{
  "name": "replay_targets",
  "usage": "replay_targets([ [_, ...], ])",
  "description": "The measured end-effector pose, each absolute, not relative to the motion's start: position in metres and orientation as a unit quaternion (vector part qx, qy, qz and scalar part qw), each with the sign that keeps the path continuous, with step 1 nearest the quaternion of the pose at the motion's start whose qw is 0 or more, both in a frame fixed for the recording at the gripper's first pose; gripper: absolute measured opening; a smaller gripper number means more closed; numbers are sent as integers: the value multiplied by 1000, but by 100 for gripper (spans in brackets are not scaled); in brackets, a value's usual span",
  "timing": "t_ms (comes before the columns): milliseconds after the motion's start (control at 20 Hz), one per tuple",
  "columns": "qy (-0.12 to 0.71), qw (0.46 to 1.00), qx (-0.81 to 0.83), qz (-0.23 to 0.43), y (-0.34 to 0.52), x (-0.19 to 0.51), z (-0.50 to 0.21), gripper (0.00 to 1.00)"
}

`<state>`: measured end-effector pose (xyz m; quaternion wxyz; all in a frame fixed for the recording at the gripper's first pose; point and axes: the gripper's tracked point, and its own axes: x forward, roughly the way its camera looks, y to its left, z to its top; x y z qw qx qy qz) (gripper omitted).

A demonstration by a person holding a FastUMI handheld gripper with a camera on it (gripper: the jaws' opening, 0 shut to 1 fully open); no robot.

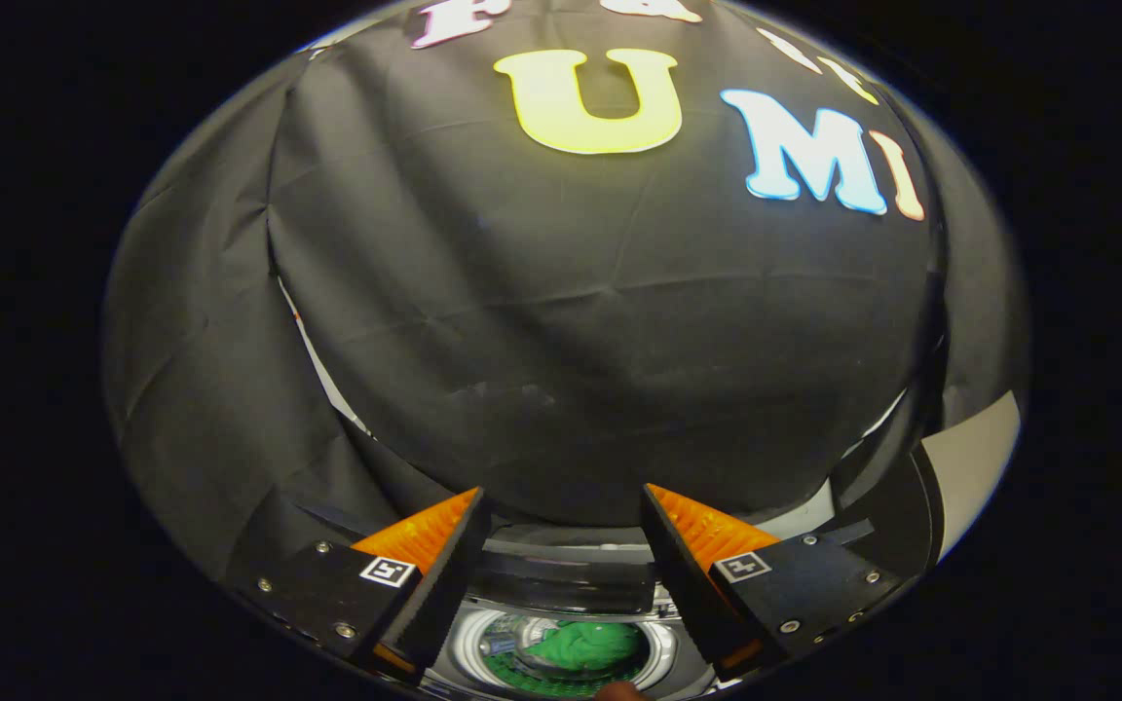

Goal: Put the clothes into the washing machine and then close the washing machine lid.

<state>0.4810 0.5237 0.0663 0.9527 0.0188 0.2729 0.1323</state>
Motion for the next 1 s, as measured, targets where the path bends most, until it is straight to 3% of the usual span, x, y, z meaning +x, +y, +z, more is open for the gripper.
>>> replay_targets([
  [1000,224,963,16,147,520,416,46,93],
])
